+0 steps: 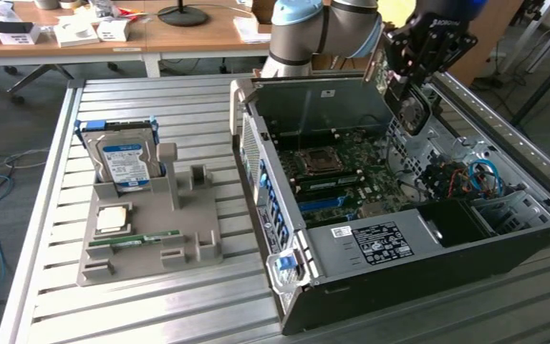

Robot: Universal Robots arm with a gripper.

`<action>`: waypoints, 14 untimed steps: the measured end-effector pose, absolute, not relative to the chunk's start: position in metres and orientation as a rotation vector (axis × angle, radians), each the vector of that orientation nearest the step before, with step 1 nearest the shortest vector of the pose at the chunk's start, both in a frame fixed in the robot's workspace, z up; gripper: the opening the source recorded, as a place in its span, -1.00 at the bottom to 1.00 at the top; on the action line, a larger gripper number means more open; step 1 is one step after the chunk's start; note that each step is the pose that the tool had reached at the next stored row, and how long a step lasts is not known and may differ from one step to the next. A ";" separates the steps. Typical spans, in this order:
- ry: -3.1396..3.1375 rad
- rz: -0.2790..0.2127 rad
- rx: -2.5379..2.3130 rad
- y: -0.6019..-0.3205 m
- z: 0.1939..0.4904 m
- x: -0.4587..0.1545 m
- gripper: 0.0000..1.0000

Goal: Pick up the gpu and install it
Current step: 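Pick up the gpu and move the gpu toward the slot, then insert the gpu into the slot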

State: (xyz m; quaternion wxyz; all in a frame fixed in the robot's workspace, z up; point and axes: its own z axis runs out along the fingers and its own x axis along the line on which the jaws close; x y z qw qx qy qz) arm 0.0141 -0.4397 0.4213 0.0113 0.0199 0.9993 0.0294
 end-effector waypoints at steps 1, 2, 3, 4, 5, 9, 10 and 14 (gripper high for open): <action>3.117 0.092 0.062 -0.440 0.420 0.014 -0.47; 3.117 0.092 0.062 -0.440 0.418 0.014 -0.47; 3.117 0.092 0.062 -0.440 0.416 0.014 -0.47; 3.117 0.092 0.062 -0.440 0.414 0.015 -0.47; 3.117 0.092 0.062 -0.440 0.413 0.015 -0.47; 3.117 0.092 0.062 -0.440 0.413 0.015 -0.47; 3.117 0.092 0.062 -0.440 0.413 0.015 -0.47; 3.117 0.092 0.062 -0.440 0.413 0.015 -0.47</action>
